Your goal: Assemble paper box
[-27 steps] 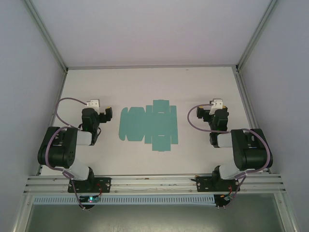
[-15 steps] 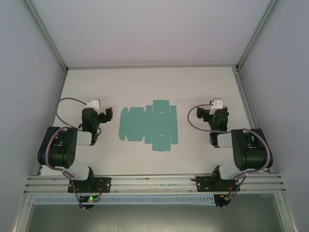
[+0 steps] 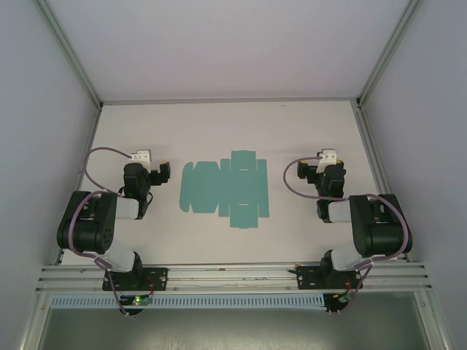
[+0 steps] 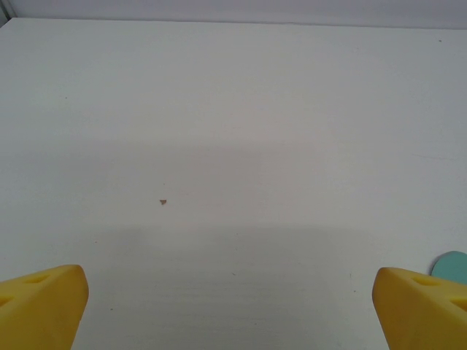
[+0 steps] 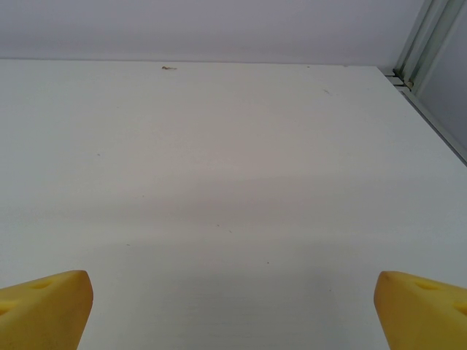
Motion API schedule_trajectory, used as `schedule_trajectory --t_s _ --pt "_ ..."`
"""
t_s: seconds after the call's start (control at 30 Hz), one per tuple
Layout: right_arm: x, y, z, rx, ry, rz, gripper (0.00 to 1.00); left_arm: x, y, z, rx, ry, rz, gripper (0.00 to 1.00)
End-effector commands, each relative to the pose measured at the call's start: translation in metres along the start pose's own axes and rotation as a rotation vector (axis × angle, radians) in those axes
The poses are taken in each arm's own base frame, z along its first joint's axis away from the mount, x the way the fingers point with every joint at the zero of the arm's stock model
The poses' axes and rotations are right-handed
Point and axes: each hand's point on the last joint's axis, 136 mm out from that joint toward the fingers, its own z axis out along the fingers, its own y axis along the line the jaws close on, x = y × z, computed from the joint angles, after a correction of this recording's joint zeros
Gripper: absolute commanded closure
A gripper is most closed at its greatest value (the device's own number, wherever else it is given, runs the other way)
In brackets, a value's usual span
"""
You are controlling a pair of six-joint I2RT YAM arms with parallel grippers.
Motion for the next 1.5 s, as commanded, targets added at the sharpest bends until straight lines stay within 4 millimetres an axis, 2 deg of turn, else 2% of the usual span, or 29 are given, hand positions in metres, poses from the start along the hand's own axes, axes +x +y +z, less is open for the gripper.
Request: schedule_trajectory --t_s 0.0,0.27,0.37,0.5,0.63,0.73,0.83,0.97,1.03,1.1,1.13,1.23,1.4,1.47 --pt "-0.019 0.003 0.0 -0.02 -0.056 0.023 0.02 -0.008 0.0 0.001 0.001 -0.017 0.024 0.0" --pt "-0.021 0.003 -0.001 -0.02 -0.066 0.019 0.02 -0.011 0.003 0.001 -0.015 -0.016 0.018 0.0" --pt "-0.032 0.005 -0.006 -0.006 -0.076 -0.001 0.02 -0.029 0.008 -0.004 -0.054 0.003 0.004 0.0" --pt "-0.051 0.005 -0.01 0.074 0.003 -0.021 0.02 -0.053 0.01 -0.025 -0.076 0.021 -0.064 0.0" --pt "-0.068 0.024 -0.019 0.094 0.081 0.024 0.02 -0.067 -0.014 -0.041 0.037 0.063 -0.21 0.0" --pt "-0.066 0.052 -0.027 0.041 0.191 0.091 0.03 -0.059 -0.027 -0.043 0.085 0.179 -0.343 0.0" --pt "-0.051 0.085 -0.037 -0.052 0.334 0.169 0.08 -0.044 -0.05 -0.043 0.172 0.285 -0.471 0.0" --pt "-0.013 0.137 -0.047 -0.211 0.544 0.252 0.2 -0.011 -0.08 -0.045 0.228 0.479 -0.523 0.0" --pt "0.006 0.165 -0.05 -0.305 0.645 0.256 0.29 0.008 -0.098 -0.047 0.257 0.589 -0.514 0.0" --pt "0.021 0.181 -0.047 -0.324 0.714 0.258 0.45 0.022 -0.116 -0.049 0.297 0.681 -0.5 0.0" --pt "0.029 0.189 -0.045 -0.333 0.748 0.246 0.49 0.028 -0.126 -0.05 0.328 0.723 -0.497 0.0" --pt "0.05 0.198 -0.037 -0.31 0.83 0.214 0.56 0.043 -0.141 -0.049 0.377 0.812 -0.505 0.0" --pt "0.074 0.2 -0.028 -0.288 0.897 0.191 0.66 0.061 -0.136 -0.04 0.322 0.891 -0.483 0.0" --pt "0.084 0.197 -0.028 -0.261 0.925 0.18 0.69 0.064 -0.141 -0.037 0.341 0.914 -0.484 0.0"
